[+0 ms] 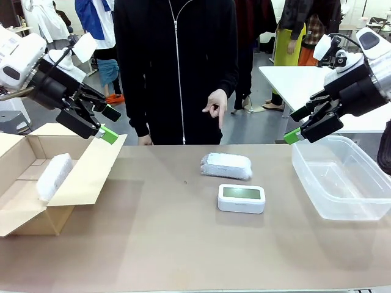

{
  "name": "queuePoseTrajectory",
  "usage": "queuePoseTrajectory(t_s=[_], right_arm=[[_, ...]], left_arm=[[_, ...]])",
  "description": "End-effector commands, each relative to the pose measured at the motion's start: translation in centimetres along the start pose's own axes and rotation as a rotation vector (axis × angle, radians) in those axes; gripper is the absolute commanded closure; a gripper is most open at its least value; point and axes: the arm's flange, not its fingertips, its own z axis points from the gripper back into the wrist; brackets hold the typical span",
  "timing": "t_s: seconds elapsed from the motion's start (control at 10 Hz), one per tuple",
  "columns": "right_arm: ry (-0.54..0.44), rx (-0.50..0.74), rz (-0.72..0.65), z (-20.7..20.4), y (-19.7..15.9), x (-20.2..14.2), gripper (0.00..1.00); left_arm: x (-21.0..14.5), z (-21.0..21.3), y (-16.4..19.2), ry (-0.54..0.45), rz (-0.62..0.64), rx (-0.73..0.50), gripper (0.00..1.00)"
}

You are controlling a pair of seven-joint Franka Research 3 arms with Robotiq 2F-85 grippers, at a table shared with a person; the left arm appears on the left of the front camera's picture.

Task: Separate and place wrapped and unwrapped clocks.
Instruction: Pick up the Digital clock indicated by the person.

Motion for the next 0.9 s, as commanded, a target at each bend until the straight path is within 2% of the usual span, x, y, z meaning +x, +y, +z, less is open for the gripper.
queuePoseTrajectory(t_s=[0.0, 0.1, 0.2, 0.4, 0.6, 0.8], right_arm=[[-0.020, 0.023, 0.005, -0.2, -0.1, -0.2, 0.00], [-0.020, 0.023, 0.005, -0.2, -0.1, -0.2, 0.00], [-0.020, 0.023, 0.005, -0.2, -0.1, -0.2, 0.00], [-0.020, 0.023, 0.005, -0.2, -0.1, -0.2, 0.00], [-0.020, 0.023, 0.005, -0.2, -0.1, -0.2, 0.00], [-0.020, 0.023, 0.005, -0.2, -0.1, -0.2, 0.00]], left_arm=[[-0.1, -0.1, -0.3, -0.011, 0.008, -0.006, 0.00], [0.0, 0.0, 0.0, 0.000, 0.000, 0.000, 0.00], [2.2, -1.1, 2.3, 0.063, -0.016, -0.004, 0.00], [8.6, -4.9, 7.2, 0.200, -0.127, -0.052, 0.00], [14.4, -11.9, 9.9, 0.358, -0.251, -0.044, 0.00], [17.0, -19.5, 11.8, 0.400, -0.387, -0.036, 0.00]])
